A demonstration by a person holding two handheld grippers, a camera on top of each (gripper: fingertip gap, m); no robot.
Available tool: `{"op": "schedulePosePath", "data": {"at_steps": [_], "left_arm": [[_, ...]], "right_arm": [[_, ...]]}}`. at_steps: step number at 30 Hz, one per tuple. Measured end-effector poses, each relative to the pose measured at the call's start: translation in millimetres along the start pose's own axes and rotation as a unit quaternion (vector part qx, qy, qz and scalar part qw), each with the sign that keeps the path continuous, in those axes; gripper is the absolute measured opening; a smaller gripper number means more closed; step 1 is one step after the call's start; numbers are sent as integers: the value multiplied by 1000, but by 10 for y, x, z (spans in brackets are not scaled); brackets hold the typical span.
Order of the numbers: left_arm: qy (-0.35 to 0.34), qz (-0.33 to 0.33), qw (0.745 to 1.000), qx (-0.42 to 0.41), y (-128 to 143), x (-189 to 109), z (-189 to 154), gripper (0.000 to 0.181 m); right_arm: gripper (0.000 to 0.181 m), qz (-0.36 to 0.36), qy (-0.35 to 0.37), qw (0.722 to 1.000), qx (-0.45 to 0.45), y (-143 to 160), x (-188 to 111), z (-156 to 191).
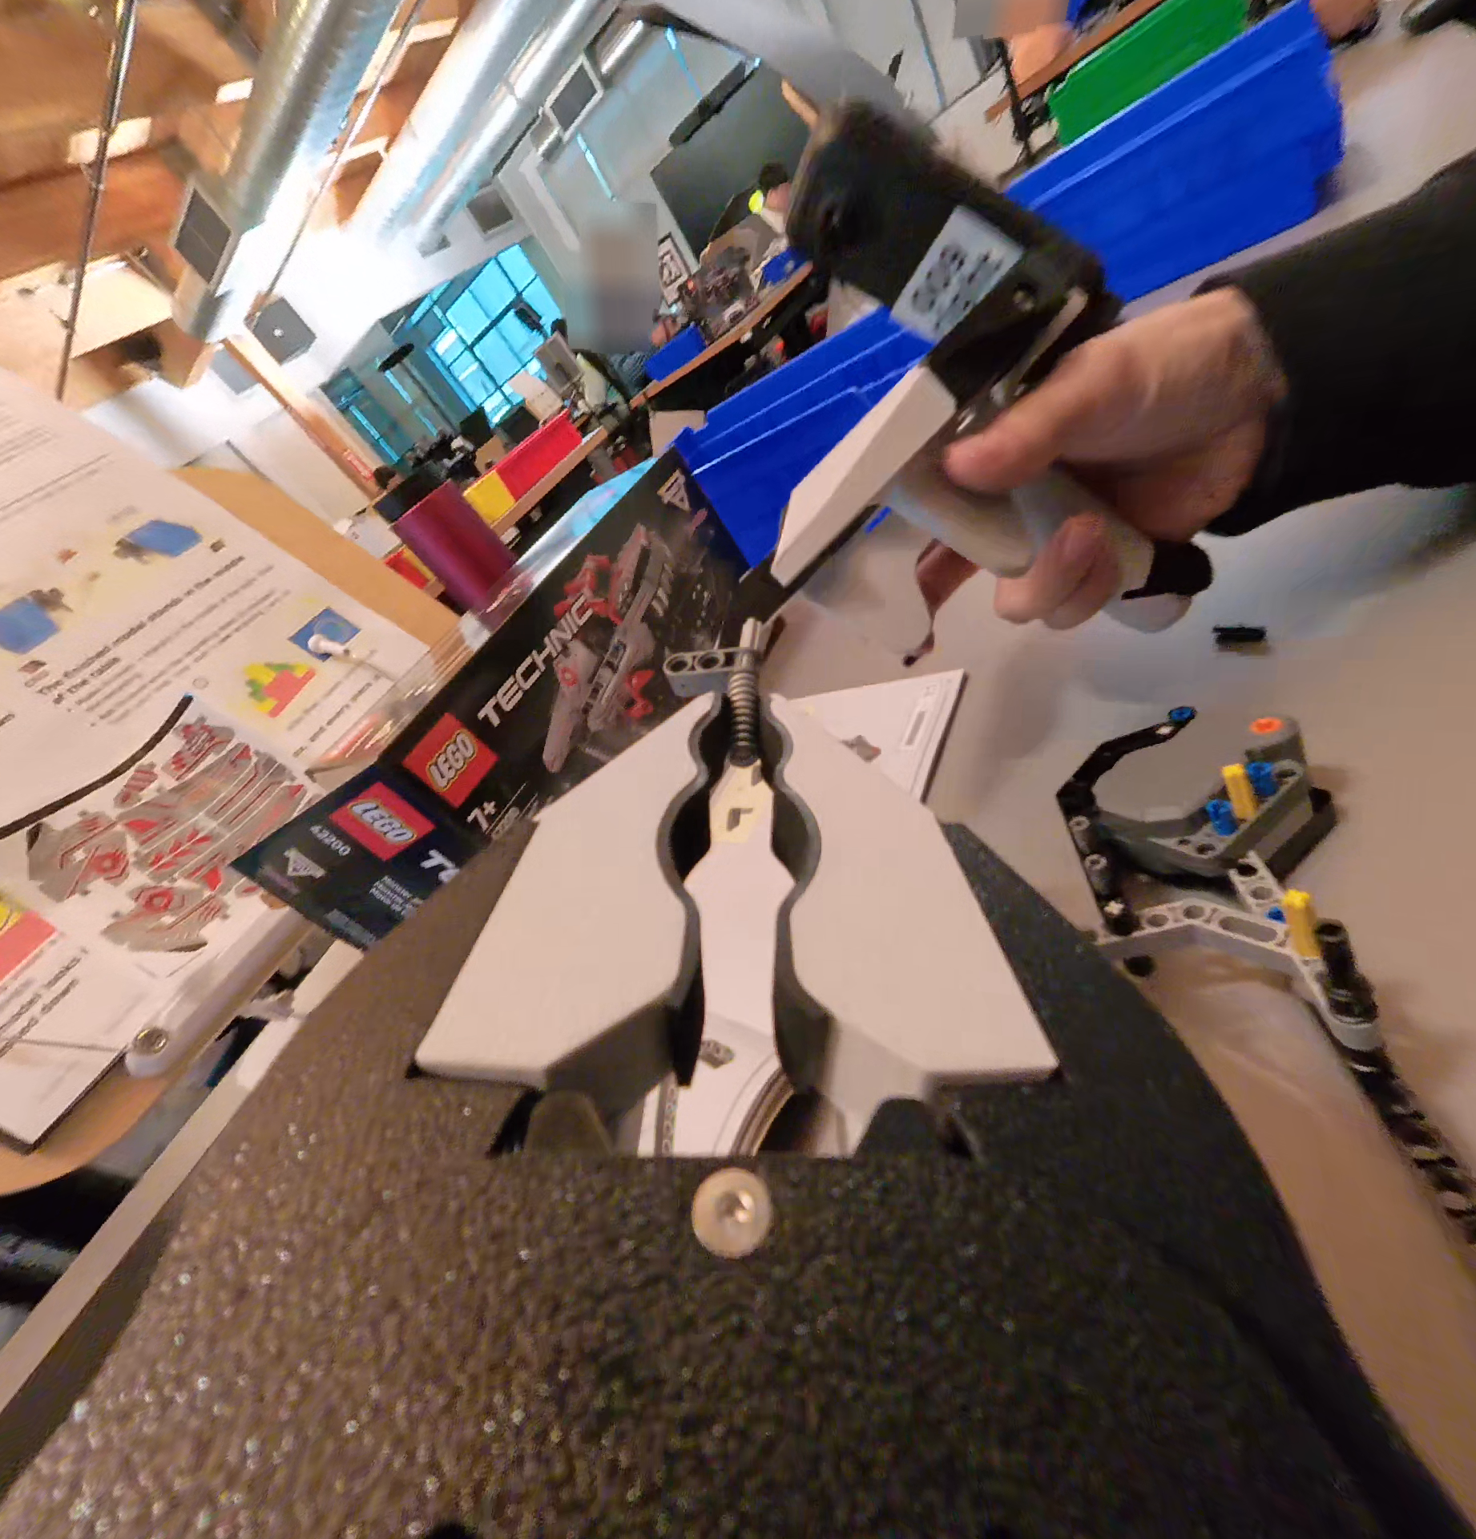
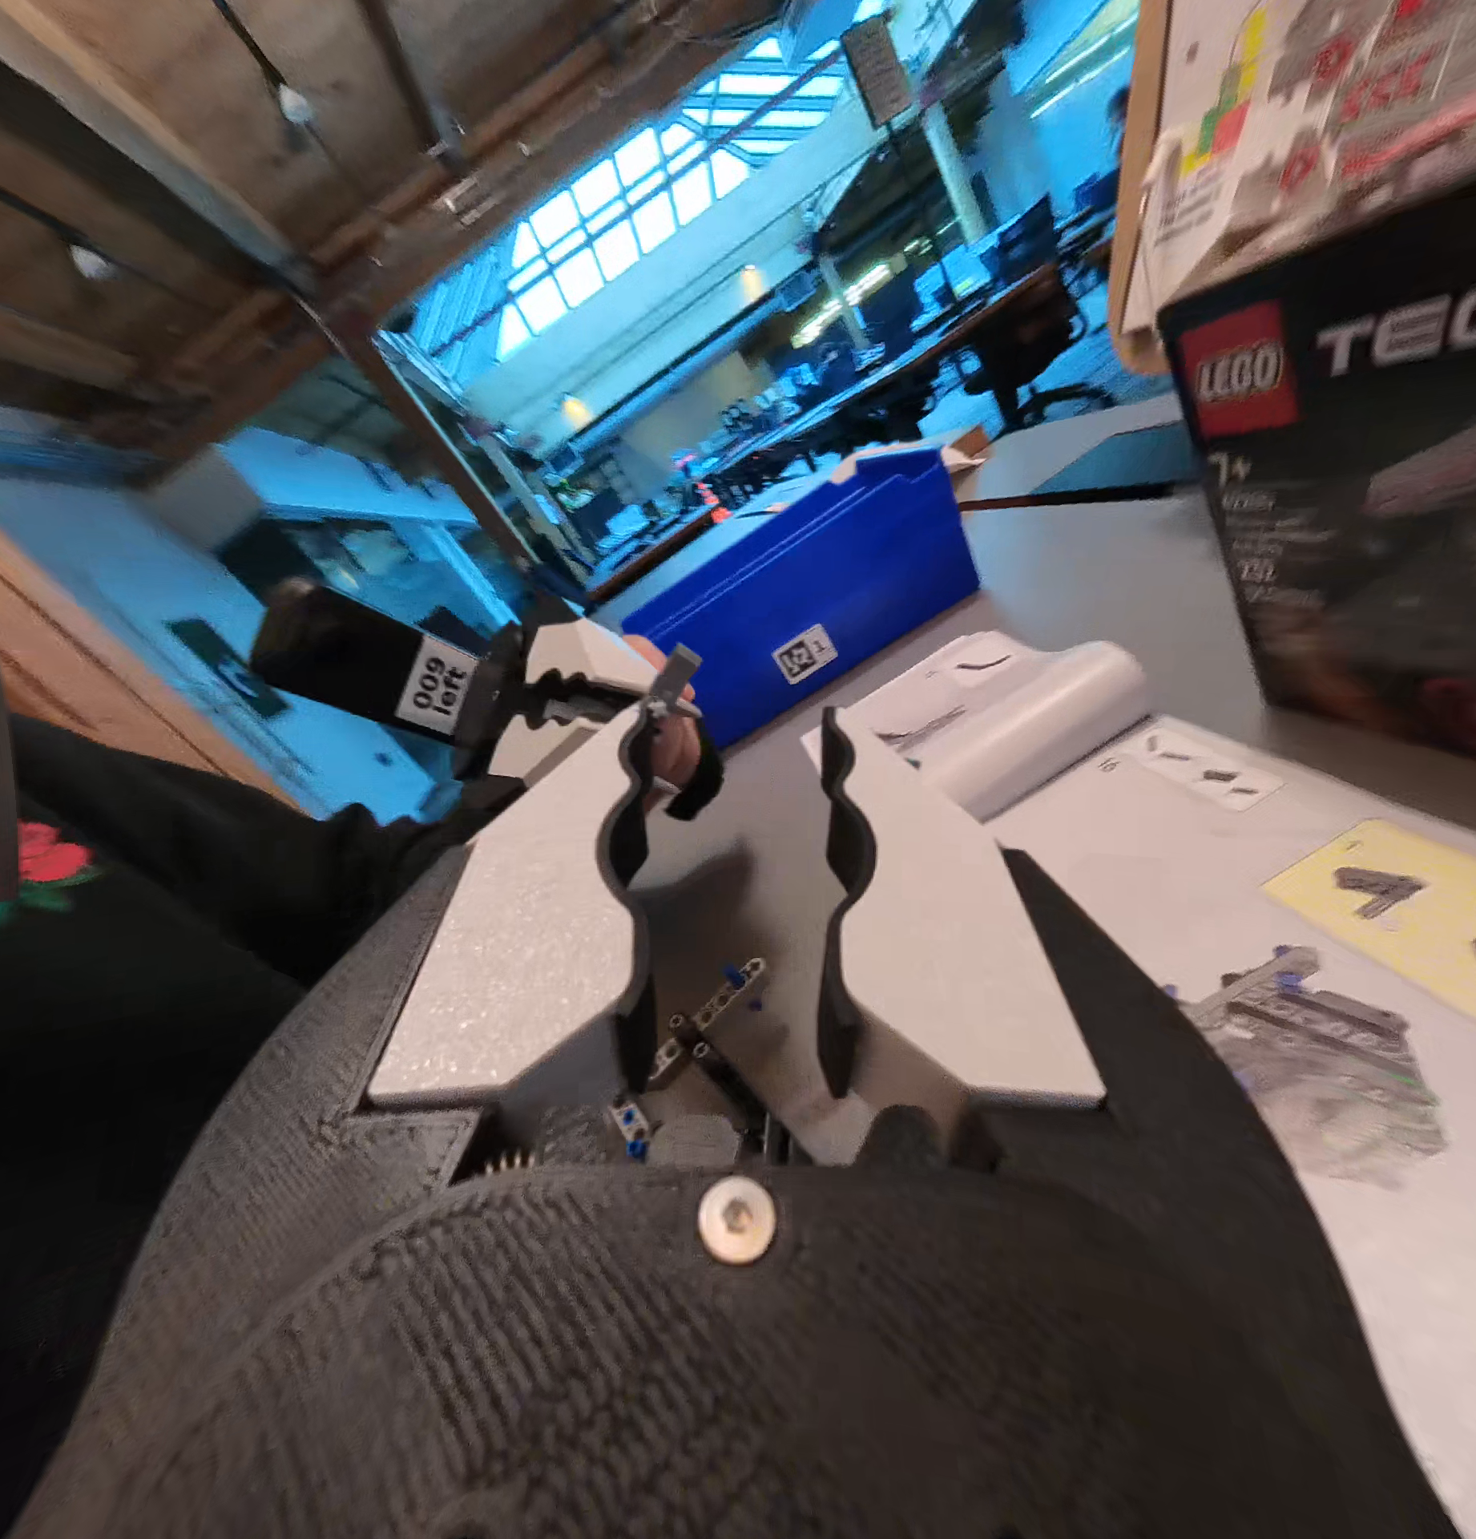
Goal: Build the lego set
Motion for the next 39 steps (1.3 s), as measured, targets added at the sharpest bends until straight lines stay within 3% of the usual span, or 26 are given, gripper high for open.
{"op": "schedulePosePath", "data": {"at_steps": [2, 5, 12, 29, 34, 39], "left_arm": [[-13, 15, 1000, 24, 13, 14, -23, 4], [-11, 19, 998, 51, 11, 22, -75, 4], [13, 4, 1000, 25, 7, -3, -40, 4], [71, -15, 997, 22, 37, -48, -9, 4], [80, -20, 996, 25, 23, -58, -21, 4], [88, -20, 996, 27, 26, -57, -43, 4]], "right_arm": [[46, 22, 30, 998, -51, -15, 47, 60], [34, 47, 60, 989, -123, 14, 113, 127], [0, 46, 4, 996, -74, 7, 54, 112], [0, 90, -40, 994, -47, 67, 68, 125], [13, 92, -54, 994, -16, 102, 83, 107], [5, 88, -65, 994, -8, 105, 85, 112]]}}
Point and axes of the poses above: each gripper's, where its closed fingertips meet, x out along the fingers, y out of its underside, z = x × y across the jaws, the point moved 9 cm from there along -x, back along the fingers, and after that the axes turned 14 degrees about -y, right-handed, at the moved point
